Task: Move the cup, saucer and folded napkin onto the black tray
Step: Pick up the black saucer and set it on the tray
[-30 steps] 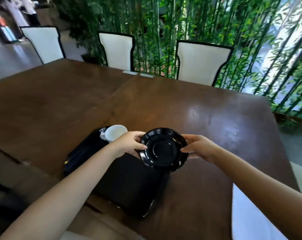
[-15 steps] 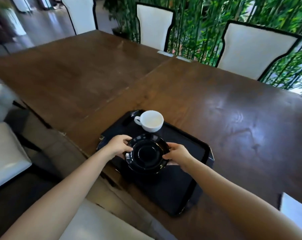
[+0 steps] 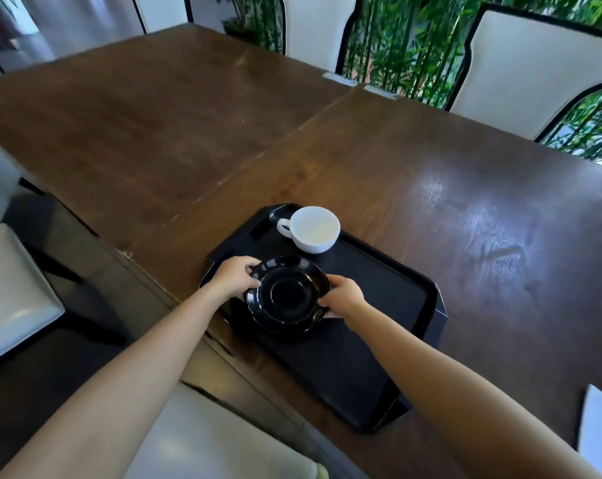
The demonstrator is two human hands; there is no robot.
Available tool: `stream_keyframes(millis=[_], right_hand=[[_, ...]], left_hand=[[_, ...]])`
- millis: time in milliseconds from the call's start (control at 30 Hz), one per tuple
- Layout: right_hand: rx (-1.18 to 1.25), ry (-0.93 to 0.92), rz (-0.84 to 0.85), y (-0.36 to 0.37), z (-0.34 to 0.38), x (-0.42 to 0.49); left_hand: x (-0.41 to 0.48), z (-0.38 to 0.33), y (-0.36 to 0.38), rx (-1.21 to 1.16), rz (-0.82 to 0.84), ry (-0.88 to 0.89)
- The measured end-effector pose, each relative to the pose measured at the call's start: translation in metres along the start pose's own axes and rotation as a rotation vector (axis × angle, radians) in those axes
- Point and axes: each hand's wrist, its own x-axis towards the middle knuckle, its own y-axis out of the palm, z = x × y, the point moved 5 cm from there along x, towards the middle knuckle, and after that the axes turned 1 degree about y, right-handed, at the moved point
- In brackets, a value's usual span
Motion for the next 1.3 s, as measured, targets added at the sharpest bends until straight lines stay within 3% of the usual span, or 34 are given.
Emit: stream_keyframes(millis=[567, 833, 1033, 1300], right_hand=[[-0.023, 0.009, 0.021, -0.001, -0.003, -0.001], [-0.04, -0.034, 0.08, -0.012, 0.001, -0.014], [-0.236, -0.094, 0.061, -0.031, 0.0, -0.022], [-0.426, -0.059, 0.109, -0.088, -0.002, -0.044]], left_hand=[[0.008, 0.007, -0.004, 0.167, 0.0, 0.001], [0.002, -0.008, -0.006, 0.458, 0.002, 0.029], [-0.012, -0.041, -0.005, 0.636, -0.071, 0.136], [-0.039, -0.109, 0.042, 0.562, 0.214, 0.279]])
